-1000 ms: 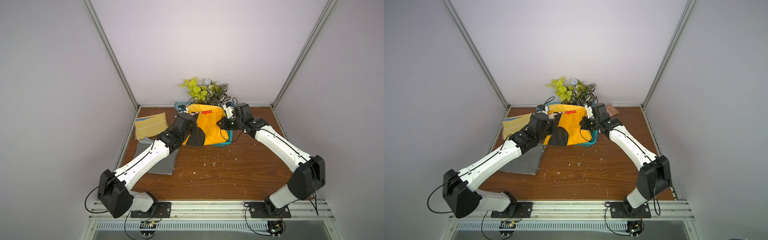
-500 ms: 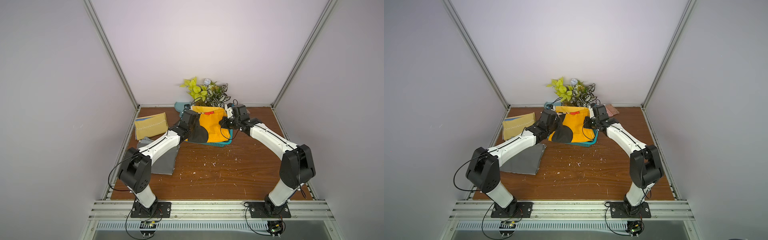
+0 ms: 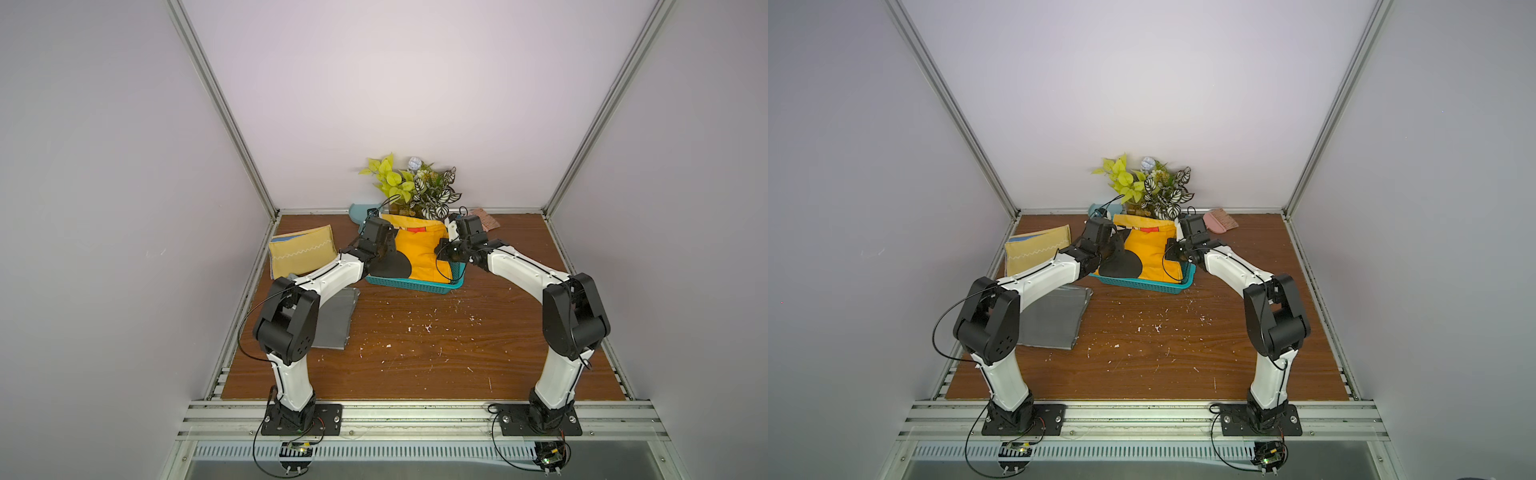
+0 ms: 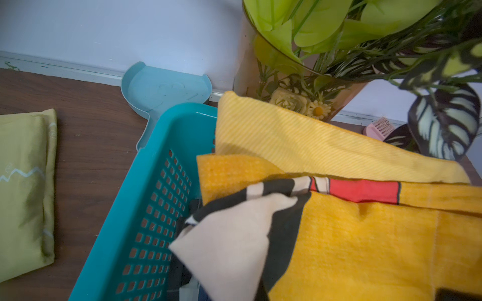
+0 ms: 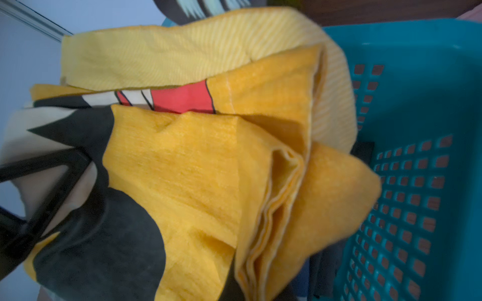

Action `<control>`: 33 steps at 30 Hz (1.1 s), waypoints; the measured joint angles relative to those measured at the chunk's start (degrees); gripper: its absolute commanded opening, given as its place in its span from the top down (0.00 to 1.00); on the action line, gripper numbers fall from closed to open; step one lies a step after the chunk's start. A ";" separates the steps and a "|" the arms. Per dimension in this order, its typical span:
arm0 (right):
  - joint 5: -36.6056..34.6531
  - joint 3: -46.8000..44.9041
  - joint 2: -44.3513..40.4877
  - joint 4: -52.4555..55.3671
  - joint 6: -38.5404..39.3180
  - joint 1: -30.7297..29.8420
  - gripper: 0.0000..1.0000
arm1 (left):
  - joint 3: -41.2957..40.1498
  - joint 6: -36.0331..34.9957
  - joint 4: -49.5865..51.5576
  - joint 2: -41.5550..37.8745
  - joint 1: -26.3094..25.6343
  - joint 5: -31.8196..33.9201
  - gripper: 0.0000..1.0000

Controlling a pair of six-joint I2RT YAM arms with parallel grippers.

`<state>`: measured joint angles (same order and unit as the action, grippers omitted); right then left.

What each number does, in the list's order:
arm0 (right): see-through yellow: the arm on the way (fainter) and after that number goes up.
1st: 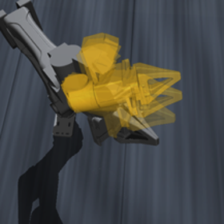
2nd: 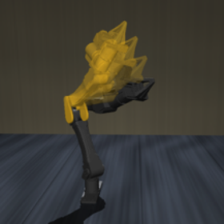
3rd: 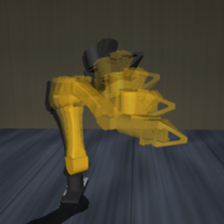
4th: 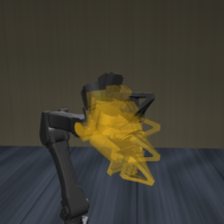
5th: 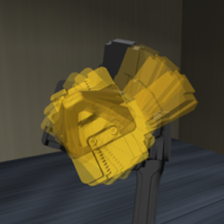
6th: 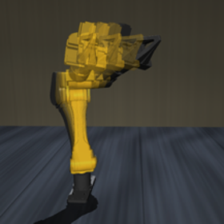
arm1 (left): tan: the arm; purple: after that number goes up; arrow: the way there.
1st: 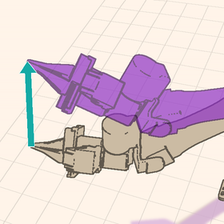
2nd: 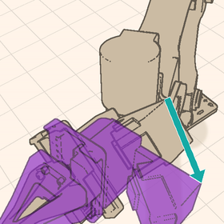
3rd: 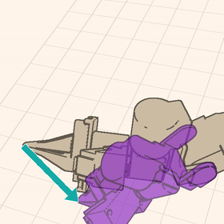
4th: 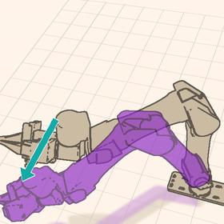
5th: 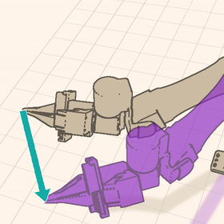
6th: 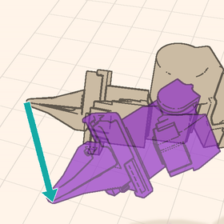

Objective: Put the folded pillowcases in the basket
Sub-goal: Place the pillowcase in the basket, then move the pillowcase to the center of the board.

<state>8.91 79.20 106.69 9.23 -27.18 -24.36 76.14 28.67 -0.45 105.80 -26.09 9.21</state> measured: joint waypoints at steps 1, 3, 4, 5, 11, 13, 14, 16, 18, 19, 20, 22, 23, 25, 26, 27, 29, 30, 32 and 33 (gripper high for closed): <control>-0.04 0.00 0.20 0.00 -0.02 0.02 0.78 | 0.17 -0.11 -0.17 0.35 0.04 -0.11 0.89; -0.63 0.00 0.35 0.15 -0.17 0.09 0.60 | 0.28 -0.61 -0.28 0.92 0.15 -0.02 0.60; -1.03 0.00 0.35 0.24 0.22 0.13 0.55 | 0.28 -0.37 -0.35 1.01 0.26 -0.04 0.54; -1.16 0.00 0.35 0.28 0.31 0.17 0.51 | 0.28 -0.50 -0.31 1.05 0.39 0.02 0.46; -1.79 -0.83 -1.07 0.24 0.46 0.39 0.45 | -1.29 0.13 -0.81 -0.94 0.70 0.37 0.19; -2.25 -1.77 -3.37 0.48 0.57 0.37 0.43 | -2.25 0.11 -0.39 -3.02 0.70 0.72 0.16; -2.45 -2.38 -5.03 0.52 0.66 0.31 0.42 | -2.45 0.00 0.22 -4.37 0.72 1.14 0.15; -2.69 -3.52 -8.72 0.63 0.85 0.07 0.40 | -2.60 -0.20 1.29 -7.37 0.74 1.86 0.13; -2.86 -4.48 -12.90 0.74 1.22 -0.44 0.38 | -2.60 -0.44 2.82 -10.82 0.74 2.86 0.10; -2.91 -4.98 -15.04 0.76 1.42 -0.81 0.36 | -2.62 -0.48 3.93 -12.83 0.74 3.58 0.07; -2.91 -5.46 -17.16 0.87 1.62 -1.27 0.33 | -2.84 -0.50 5.07 -14.95 0.74 4.28 0.07; -2.86 -6.86 -20.87 0.92 2.16 -2.19 0.29 | -4.20 -0.11 7.28 -19.17 0.76 5.53 0.06; -2.84 -7.87 -22.77 1.03 2.38 -2.71 0.28 | -5.51 0.17 8.50 -21.46 0.76 6.01 0.06; -2.67 -10.12 -26.05 1.81 2.84 -3.87 0.26 | -9.20 1.20 10.93 -25.79 0.81 6.36 0.06; -2.64 -11.23 -27.28 2.29 3.02 -4.46 0.25 | -11.58 1.79 12.52 -27.91 0.81 6.29 0.06; -2.67 -12.33 -28.35 2.89 3.26 -5.11 0.24 | -13.66 2.47 14.21 -29.57 0.90 6.21 0.07; -2.67 -14.82 -30.67 4.90 3.52 -6.86 0.23 | -18.34 4.24 18.49 -32.92 1.01 5.44 0.08; -2.64 -15.72 -31.41 5.53 3.65 -7.61 0.22 | -20.44 5.01 20.22 -34.32 1.03 4.81 0.09; -2.60 -18.14 -33.42 7.02 3.74 -9.49 0.22 | -25.66 7.39 23.47 -38.23 1.03 2.71 0.11; -2.51 -19.26 -34.40 7.56 3.69 -10.21 0.21 | -27.67 8.26 24.46 -39.82 1.03 1.81 0.11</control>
<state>6.39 59.94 72.29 16.80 -23.49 -34.57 48.47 36.93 24.01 65.98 -25.06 11.03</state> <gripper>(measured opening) 0.781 0.894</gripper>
